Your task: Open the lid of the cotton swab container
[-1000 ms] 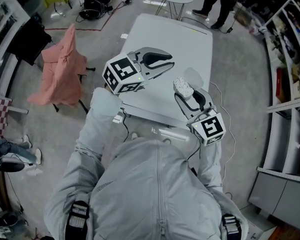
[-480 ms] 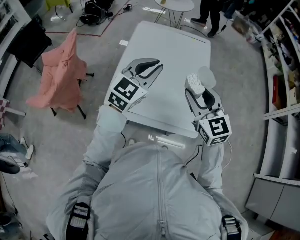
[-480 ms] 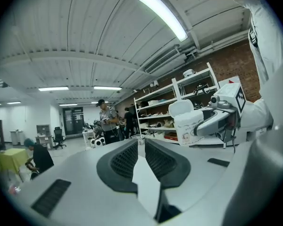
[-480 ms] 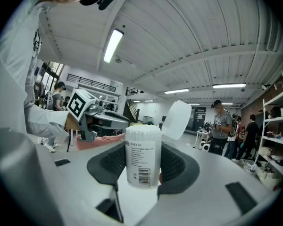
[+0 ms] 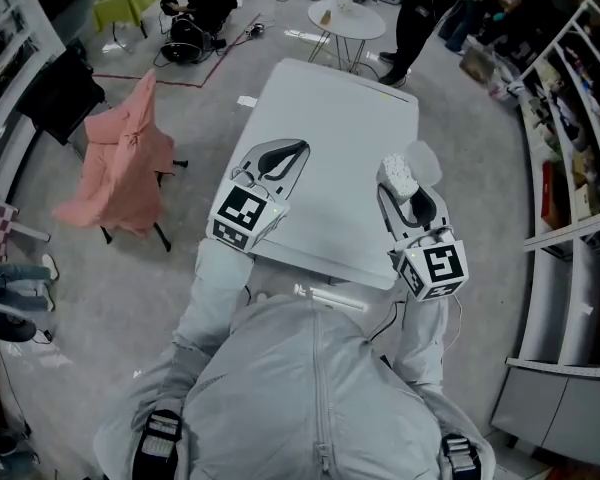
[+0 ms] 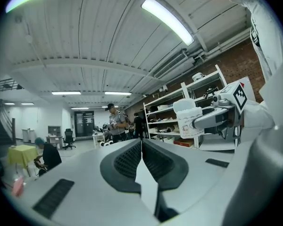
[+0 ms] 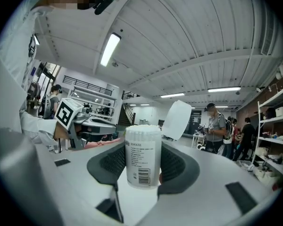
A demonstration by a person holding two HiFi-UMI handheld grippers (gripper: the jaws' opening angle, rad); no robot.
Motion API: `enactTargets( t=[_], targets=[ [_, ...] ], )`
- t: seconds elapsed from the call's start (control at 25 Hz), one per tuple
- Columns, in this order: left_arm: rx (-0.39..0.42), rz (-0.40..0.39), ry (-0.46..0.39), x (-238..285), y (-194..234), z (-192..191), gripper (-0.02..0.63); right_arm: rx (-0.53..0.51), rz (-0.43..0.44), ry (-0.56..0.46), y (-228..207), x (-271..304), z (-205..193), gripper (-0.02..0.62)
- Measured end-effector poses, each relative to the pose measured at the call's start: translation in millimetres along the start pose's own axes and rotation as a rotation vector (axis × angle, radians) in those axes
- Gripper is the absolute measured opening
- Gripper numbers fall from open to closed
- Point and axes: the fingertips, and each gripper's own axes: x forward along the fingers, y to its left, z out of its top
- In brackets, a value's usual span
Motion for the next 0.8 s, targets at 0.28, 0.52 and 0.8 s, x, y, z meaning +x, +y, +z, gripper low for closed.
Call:
enactTargets(
  t=[0.28,0.52,0.8],
  targets=[
    [0.063,-0.011,0.003,-8.0,-12.8,5.0,0.021,0.017,-0.001,-0.032,6.0,-5.3,10.9,0.215],
    [0.061,-0.029,-0.01,-6.0,-24.6,10.9,0.021,0.035,0.005,-0.046,5.2,-11.2,13.7,0.215],
    [0.06,-0.047,-0.021,-6.2,-29.2,16.7,0.021,0.039,0.017,-0.05,11.3,-10.7,17.2,0.215]
  ],
)
